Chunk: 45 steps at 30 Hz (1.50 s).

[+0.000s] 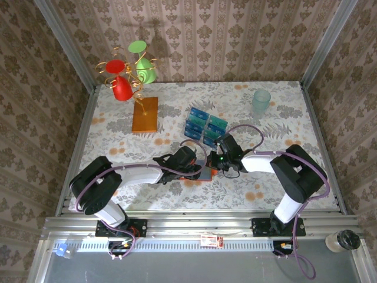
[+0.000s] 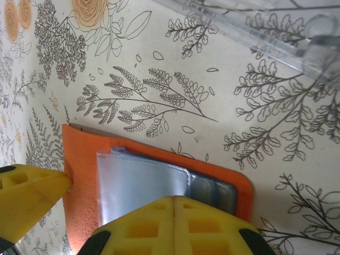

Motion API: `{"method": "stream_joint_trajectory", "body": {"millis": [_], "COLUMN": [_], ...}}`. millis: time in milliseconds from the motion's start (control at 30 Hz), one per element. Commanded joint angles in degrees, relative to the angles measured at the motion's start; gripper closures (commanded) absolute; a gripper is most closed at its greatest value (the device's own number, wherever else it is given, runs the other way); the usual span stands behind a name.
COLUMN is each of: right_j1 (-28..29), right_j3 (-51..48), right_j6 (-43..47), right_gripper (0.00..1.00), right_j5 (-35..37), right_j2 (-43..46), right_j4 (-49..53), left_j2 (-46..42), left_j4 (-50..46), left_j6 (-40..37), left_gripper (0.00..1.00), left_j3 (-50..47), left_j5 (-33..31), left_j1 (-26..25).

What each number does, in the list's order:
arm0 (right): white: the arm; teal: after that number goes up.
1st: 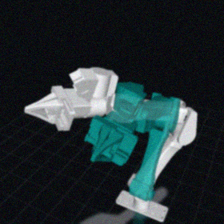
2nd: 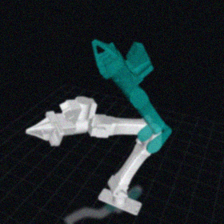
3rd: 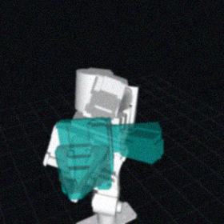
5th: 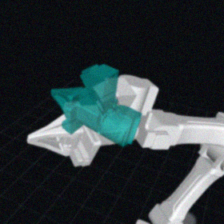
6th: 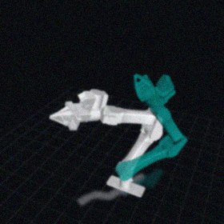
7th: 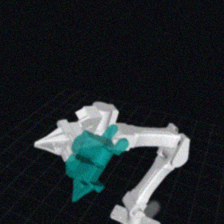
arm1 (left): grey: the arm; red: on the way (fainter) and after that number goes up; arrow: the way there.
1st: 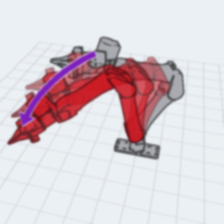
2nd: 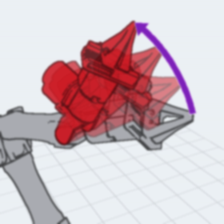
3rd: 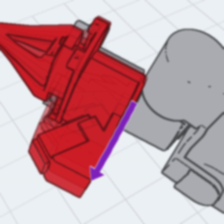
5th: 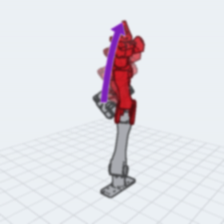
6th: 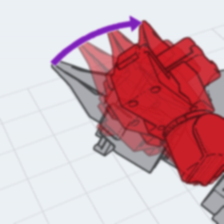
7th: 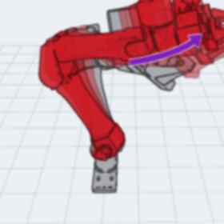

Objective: Put the credit cards into the card holder

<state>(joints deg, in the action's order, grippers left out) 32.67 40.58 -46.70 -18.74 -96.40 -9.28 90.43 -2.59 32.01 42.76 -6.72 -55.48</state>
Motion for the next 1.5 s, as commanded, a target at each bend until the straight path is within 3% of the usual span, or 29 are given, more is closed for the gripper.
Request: {"method": "stream_joint_trajectory", "body": {"millis": [0, 267, 533, 600, 667, 800, 1133, 1467], "right_j1": [0.73, 0.99, 0.93, 0.91, 0.82, 0.56, 0.38, 0.38], "right_j3": [0.91, 1.26, 1.80, 2.14, 2.21, 2.11, 0.47, 1.67], "right_j6": [-0.47, -1.02, -1.02, -0.77, -0.46, 0.11, -0.91, -0.93], "right_gripper": [1.00, 1.00, 1.00, 0.86, 0.65, 0.55, 0.53, 0.66], "right_j5": [-0.95, -1.43, -2.26, -2.19, -1.37, -0.08, -0.10, -4.74], "right_j2": [-1.87, -2.47, -1.52, -0.36, 1.63, 4.61, 3.67, -1.17], "right_j4": [1.02, 0.44, 0.69, 1.39, 2.42, 4.28, 2.50, -0.37], "left_j2": [1.22, 2.27, 2.82, 2.83, 2.89, 2.91, 3.11, 2.95], "left_j4": [-0.29, -1.13, -1.48, -1.29, -1.10, -0.67, -0.22, -0.30], "left_j6": [-1.18, -1.85, -1.47, -1.19, -0.95, -0.63, -0.41, -0.35], "left_gripper": [0.28, 0.27, 0.38, 0.40, 0.42, 0.43, 0.48, 0.47], "left_j3": [1.19, 1.69, 0.33, 0.18, 0.04, -0.16, -0.49, -0.54], "left_j5": [-0.66, -0.75, -1.76, -1.76, -1.89, -2.05, -2.16, -2.42], "left_j1": [-0.48, -0.59, -0.68, -0.68, -0.84, -0.94, -1.13, -1.27]}}
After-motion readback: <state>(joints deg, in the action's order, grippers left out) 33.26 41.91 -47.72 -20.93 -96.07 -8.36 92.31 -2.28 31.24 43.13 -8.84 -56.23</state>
